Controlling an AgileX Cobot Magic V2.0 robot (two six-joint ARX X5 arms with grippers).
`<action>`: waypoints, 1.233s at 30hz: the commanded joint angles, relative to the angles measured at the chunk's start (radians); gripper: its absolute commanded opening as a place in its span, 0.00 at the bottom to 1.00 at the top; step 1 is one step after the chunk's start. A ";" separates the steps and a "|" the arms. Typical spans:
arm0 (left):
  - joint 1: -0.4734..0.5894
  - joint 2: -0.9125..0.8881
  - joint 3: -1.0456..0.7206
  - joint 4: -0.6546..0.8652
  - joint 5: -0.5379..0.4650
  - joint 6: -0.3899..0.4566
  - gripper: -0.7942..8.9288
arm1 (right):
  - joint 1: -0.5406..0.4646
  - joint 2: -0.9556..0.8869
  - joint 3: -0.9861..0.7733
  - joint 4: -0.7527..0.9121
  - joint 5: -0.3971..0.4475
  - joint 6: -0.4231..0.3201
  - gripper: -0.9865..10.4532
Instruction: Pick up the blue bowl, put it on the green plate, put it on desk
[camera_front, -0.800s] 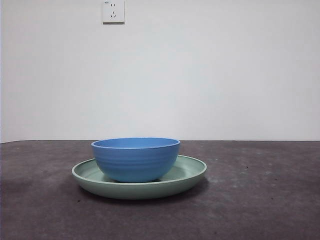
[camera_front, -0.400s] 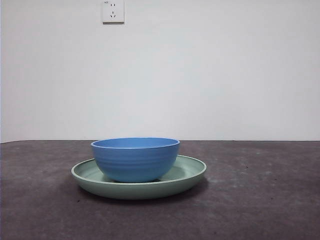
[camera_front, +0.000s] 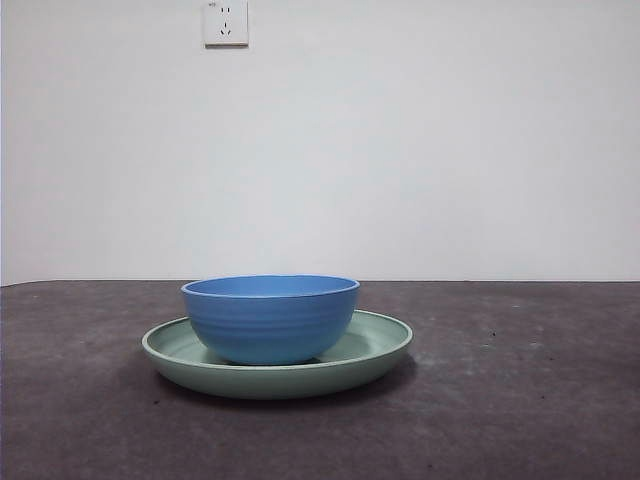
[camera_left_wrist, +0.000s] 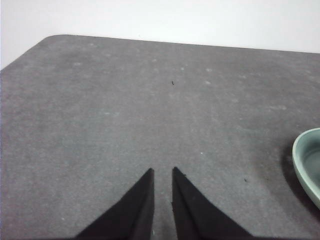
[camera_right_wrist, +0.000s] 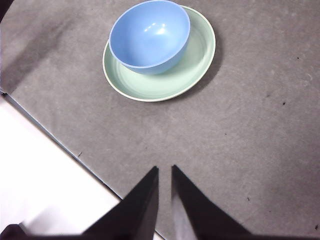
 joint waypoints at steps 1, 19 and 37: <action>0.003 -0.018 -0.023 0.011 -0.004 0.002 0.14 | 0.010 0.004 0.010 0.010 0.000 0.007 0.12; 0.004 -0.025 -0.033 0.015 -0.003 0.016 0.14 | 0.010 0.004 0.010 0.010 0.000 0.007 0.12; 0.004 -0.025 -0.033 0.016 -0.003 0.016 0.14 | -0.197 -0.122 -0.170 0.231 -0.021 -0.154 0.12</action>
